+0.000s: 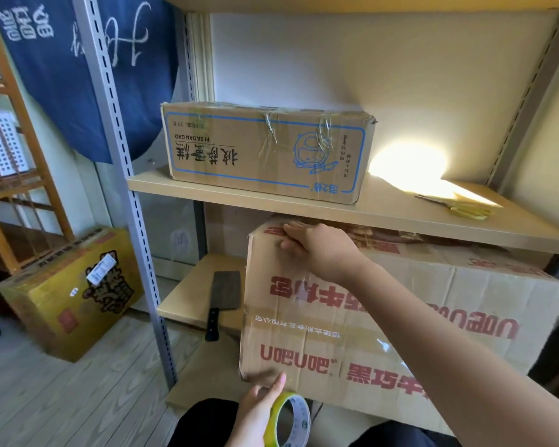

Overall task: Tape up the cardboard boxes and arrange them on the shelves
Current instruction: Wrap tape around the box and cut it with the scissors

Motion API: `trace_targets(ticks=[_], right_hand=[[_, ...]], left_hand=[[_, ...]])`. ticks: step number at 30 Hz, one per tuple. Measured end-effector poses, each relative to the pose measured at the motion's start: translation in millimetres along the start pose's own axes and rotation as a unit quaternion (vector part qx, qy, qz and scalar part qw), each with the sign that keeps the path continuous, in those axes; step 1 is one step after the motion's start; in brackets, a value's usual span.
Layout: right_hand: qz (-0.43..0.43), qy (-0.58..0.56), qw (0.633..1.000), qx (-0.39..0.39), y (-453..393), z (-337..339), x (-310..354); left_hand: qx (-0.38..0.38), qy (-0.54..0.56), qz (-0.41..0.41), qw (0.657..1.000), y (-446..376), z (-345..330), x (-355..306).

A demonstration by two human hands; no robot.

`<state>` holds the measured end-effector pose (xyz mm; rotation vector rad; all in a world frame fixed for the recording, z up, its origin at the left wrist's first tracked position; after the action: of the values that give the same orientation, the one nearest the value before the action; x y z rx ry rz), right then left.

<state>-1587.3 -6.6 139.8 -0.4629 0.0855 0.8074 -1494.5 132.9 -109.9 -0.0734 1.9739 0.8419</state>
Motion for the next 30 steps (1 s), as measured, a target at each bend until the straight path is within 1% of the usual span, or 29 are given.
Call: trace_targets(ticks=[1,3,5,6,8,9,10,11,13,16,18,20,23,25,27,30], right_hand=[[0.002,-0.003,1.0,-0.025,5.9,-0.3,3.5],[-0.026,0.019,0.997,-0.063,6.6,-6.0,3.9],[-0.067,0.073,0.993,-0.069,0.8,-11.9,2.8],[-0.08,0.094,0.988,-0.098,0.2,-13.5,3.7],[-0.059,0.101,0.976,-0.186,9.3,-20.6,10.2],[-0.029,0.1,0.969,-0.222,18.0,-29.9,15.4],[0.007,0.108,0.967,-0.233,29.0,-39.1,22.2],[0.032,0.121,0.966,-0.225,39.4,-50.9,29.3],[0.039,0.118,0.979,-0.165,53.5,-73.6,38.0],[0.028,0.123,0.988,-0.092,54.7,-95.9,40.0],[0.041,0.154,0.985,-0.064,49.2,-107.4,36.9],[0.036,0.185,0.981,-0.041,44.5,-116.5,34.6],[0.02,0.193,0.981,-0.028,38.2,-123.9,36.1],[0.019,0.201,0.979,-0.036,34.9,-126.1,37.2],[0.017,0.204,0.978,-0.046,32.0,-128.6,36.6],[0.009,0.201,0.978,-0.061,30.3,-130.2,37.5]], left_hand=[[0.008,0.015,0.003,1.0,1.5,0.6,1.6],[0.014,0.016,0.0,1.0,7.5,2.1,4.8],[0.02,0.001,-0.007,1.0,11.6,2.3,8.1],[0.012,-0.003,-0.015,1.0,13.2,1.2,8.8],[-0.014,-0.001,-0.046,0.999,18.2,-2.7,8.5],[-0.02,-0.007,-0.063,0.998,22.1,-5.5,5.1],[-0.027,-0.01,-0.083,0.996,26.7,-8.2,0.3],[-0.033,-0.007,-0.106,0.994,26.8,-10.5,-2.7],[-0.046,-0.014,-0.134,0.99,23.2,-11.2,-5.6],[-0.055,-0.088,-0.145,0.984,15.2,-7.6,-4.6],[-0.062,-0.086,-0.182,0.978,12.5,-9.0,-5.9],[-0.079,-0.077,-0.212,0.971,8.2,-9.0,-9.4],[-0.065,-0.077,-0.201,0.974,-4.5,-7.1,-14.8],[-0.047,-0.072,-0.187,0.979,-10.2,-3.8,-14.4],[-0.033,-0.063,-0.19,0.979,-10.9,-1.8,-9.9],[-0.009,-0.101,-0.203,0.974,-12.9,3.0,-5.9]])
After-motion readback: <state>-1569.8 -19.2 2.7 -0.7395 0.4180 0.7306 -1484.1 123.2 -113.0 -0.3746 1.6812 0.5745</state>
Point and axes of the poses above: each hand's wrist, its own y-axis away from the middle knuckle, its own z-axis out of the back of the hand, x = y × z, the point moved 1 cm from there along -y, towards the middle knuckle, and after that the axes turned 15 degrees about y, right-handed, at the moved point
